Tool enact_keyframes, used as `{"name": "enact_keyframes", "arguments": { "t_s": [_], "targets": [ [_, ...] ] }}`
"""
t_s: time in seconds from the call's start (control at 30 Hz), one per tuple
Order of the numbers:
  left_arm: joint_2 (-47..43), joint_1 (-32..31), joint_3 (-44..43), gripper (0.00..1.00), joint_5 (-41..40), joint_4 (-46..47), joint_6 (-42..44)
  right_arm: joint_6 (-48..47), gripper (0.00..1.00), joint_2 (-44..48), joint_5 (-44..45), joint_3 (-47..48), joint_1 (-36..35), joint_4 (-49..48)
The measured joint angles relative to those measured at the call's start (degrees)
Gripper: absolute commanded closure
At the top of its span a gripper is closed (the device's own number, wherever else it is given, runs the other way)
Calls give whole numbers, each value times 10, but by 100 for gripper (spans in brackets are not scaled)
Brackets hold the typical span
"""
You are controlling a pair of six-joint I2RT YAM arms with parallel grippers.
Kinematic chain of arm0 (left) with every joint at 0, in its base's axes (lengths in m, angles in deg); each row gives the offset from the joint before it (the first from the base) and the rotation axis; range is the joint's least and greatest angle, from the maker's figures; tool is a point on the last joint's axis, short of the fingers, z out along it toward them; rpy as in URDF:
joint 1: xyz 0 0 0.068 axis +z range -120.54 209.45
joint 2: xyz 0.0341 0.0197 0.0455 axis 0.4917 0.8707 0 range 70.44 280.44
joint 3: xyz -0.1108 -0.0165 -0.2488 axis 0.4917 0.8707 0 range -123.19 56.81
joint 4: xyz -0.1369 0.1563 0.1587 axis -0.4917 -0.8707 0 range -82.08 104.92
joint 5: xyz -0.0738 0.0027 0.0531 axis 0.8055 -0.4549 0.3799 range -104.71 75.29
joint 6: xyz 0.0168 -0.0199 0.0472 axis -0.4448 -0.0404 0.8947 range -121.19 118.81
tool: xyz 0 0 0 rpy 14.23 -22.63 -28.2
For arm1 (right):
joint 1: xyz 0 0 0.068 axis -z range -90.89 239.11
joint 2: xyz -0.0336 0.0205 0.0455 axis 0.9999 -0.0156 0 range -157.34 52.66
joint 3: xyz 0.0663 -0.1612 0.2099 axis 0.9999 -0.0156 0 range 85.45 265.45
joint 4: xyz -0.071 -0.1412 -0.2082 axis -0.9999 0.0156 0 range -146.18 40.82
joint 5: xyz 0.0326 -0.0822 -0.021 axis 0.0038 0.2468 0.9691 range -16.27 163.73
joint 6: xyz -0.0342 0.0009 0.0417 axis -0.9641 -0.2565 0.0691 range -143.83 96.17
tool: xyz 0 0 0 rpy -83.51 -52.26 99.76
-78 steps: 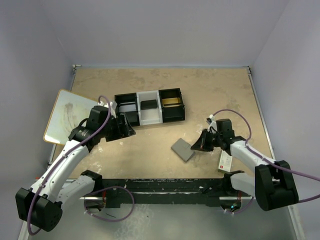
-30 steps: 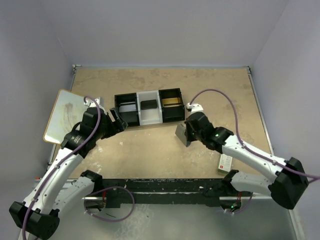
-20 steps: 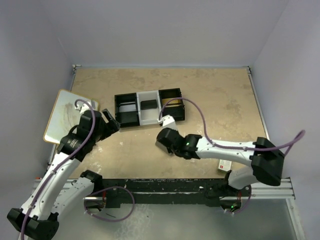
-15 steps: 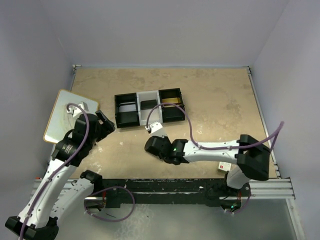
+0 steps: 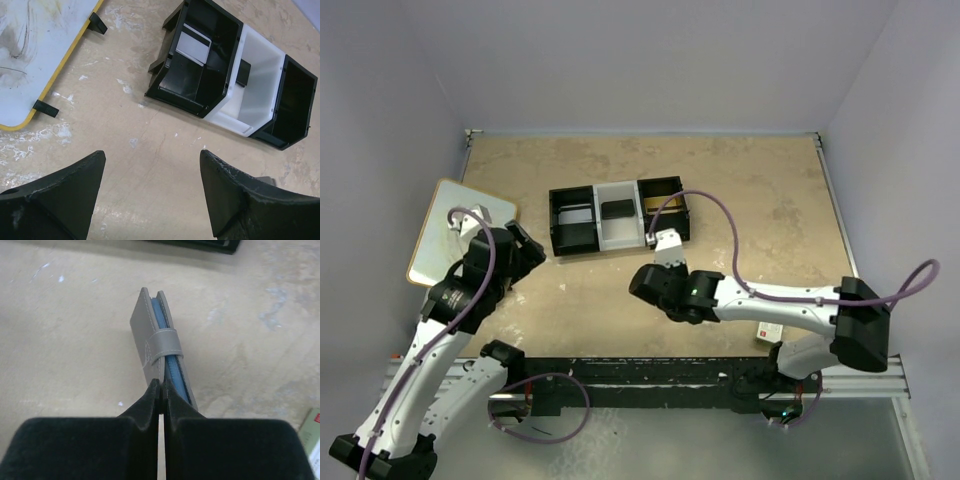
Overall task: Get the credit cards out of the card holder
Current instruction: Place the card holder at the center of the board.
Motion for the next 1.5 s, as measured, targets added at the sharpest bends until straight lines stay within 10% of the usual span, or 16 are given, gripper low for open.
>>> {"name": "enact_keyframes", "arguments": {
  "t_s": [0.87, 1.1, 1.5],
  "targets": [
    [-69, 0, -25, 25, -83, -59, -43, -37, 93, -251, 33, 162, -65, 72],
    [-69, 0, -33, 25, -97, -62, -46, -83, 40, -186, -105, 90, -65, -50],
    [12, 0, 1, 29, 59, 24, -14, -40, 44, 45, -279, -51, 124, -240]
  ]
}}
